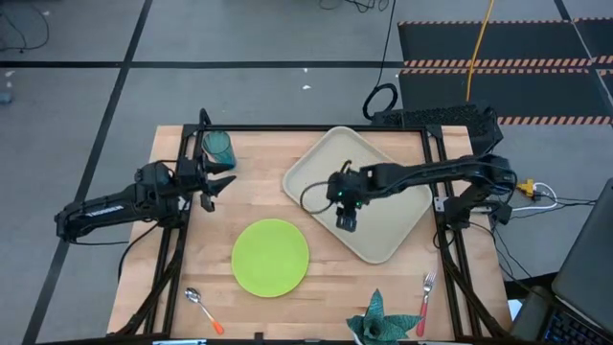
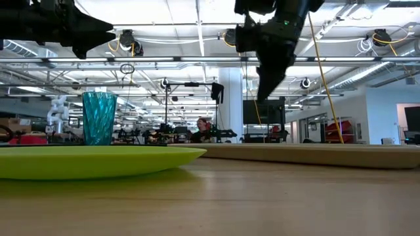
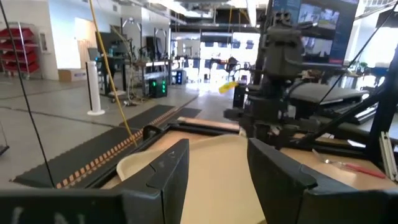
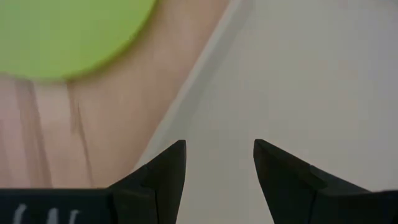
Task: Pick and place plate/cup/fork/spoon on tray
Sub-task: Prepare the light brown serving tray
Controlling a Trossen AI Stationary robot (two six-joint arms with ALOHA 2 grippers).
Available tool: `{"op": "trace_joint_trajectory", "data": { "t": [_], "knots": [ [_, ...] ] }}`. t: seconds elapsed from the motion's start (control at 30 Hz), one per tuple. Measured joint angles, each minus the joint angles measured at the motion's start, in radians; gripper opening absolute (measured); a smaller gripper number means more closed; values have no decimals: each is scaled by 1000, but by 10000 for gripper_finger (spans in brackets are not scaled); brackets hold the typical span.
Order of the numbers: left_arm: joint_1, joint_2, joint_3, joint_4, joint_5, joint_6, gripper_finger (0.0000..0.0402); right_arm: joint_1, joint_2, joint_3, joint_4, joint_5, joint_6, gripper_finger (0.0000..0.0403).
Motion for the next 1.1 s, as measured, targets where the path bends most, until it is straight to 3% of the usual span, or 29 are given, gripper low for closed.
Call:
{"op": "trace_joint_trajectory", "data": {
  "t": [0.4, 0.63, 0.8, 1.1],
  "knots": [
    [0, 29, 0, 2, -19, -62, 166, 148, 54, 1, -286, -24, 246, 183],
    [0, 47, 0, 2, -18, -82, 166, 160, -1, -25, -636, 121, 419, 183],
    [0, 46, 0, 2, -18, -90, 166, 167, -169, -125, -729, 140, 670, 183],
    [0, 46, 1, 24, -10, -49, 166, 206, -604, -469, -396, -4, 1116, 183]
  ]
}}
